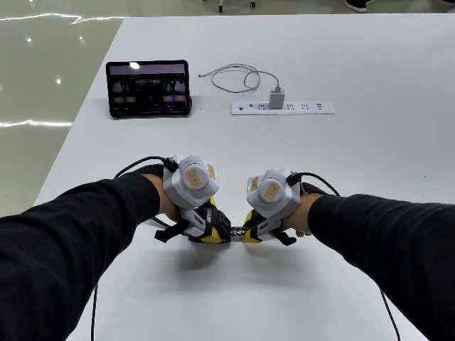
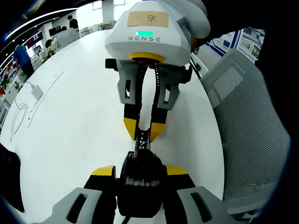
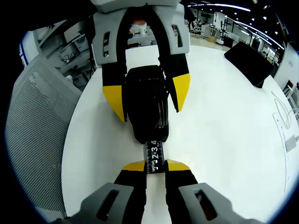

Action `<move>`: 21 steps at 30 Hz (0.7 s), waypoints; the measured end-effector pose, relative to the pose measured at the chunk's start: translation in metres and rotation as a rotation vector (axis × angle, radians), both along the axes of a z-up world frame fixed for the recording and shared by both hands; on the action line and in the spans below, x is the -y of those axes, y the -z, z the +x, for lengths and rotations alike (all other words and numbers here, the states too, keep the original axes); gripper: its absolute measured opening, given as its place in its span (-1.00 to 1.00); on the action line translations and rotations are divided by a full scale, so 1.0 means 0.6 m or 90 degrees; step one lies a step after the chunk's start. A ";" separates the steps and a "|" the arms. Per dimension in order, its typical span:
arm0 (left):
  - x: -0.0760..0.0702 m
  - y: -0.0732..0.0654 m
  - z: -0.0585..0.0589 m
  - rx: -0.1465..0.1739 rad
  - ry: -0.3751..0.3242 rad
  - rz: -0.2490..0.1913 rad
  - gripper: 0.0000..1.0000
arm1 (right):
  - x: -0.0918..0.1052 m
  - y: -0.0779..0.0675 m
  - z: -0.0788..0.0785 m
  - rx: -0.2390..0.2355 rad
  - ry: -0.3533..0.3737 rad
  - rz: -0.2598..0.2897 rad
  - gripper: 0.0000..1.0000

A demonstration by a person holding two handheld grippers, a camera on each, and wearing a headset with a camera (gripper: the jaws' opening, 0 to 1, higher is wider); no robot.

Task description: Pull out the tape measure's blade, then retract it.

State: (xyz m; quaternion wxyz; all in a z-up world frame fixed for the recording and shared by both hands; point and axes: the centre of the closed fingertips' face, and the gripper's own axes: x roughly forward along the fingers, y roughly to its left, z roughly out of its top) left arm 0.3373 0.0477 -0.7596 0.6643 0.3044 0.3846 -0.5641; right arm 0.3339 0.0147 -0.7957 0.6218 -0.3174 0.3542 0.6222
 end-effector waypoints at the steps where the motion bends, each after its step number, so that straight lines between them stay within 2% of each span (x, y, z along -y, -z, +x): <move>1: 0.000 0.000 0.000 0.001 -0.001 -0.001 -0.31 | 0.001 0.000 0.000 0.000 0.000 0.000 -0.81; 21: 0.001 0.001 0.002 0.007 -0.009 -0.007 -0.31 | 0.018 0.001 0.001 -0.002 0.006 -0.013 -0.81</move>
